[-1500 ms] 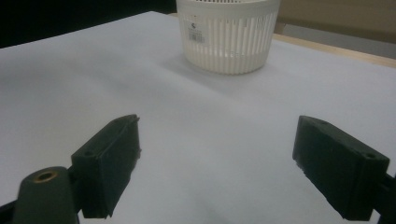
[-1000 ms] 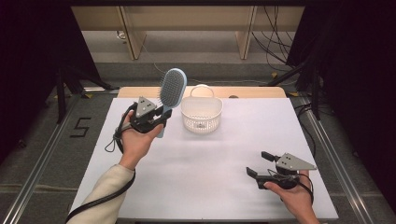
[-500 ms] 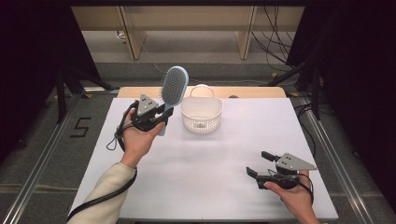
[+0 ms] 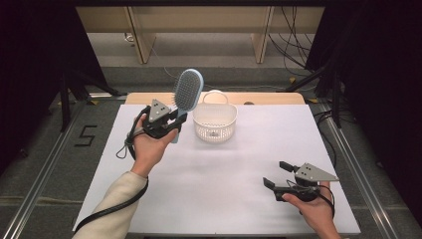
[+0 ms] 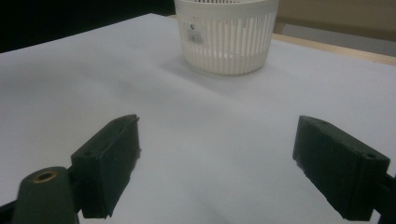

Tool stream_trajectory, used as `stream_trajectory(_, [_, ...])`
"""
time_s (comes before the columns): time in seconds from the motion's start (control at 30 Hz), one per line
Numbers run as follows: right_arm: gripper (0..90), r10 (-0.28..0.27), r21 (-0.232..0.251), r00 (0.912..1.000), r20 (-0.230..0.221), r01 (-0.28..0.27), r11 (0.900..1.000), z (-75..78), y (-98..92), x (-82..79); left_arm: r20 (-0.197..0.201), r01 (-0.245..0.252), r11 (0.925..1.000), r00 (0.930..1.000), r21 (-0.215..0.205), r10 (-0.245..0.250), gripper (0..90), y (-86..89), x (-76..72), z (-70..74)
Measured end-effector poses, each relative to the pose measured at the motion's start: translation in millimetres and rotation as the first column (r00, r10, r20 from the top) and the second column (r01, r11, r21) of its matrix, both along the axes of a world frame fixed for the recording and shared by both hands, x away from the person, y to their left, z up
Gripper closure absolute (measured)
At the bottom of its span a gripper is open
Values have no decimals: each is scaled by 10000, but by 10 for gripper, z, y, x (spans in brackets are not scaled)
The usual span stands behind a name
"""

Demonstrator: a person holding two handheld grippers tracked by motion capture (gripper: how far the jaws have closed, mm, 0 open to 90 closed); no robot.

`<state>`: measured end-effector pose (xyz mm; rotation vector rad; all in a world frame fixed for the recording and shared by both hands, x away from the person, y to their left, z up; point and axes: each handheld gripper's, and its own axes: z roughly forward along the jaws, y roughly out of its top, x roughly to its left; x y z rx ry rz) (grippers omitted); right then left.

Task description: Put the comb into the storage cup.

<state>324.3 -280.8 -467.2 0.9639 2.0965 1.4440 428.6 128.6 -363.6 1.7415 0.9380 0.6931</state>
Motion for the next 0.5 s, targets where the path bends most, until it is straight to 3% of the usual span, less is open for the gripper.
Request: stream_trajectory(0.5, [157,-10,-89,10000,31,10,10000,10,-24,-4,123,69,10000,9999,-25,-69,700,-48,31,23])
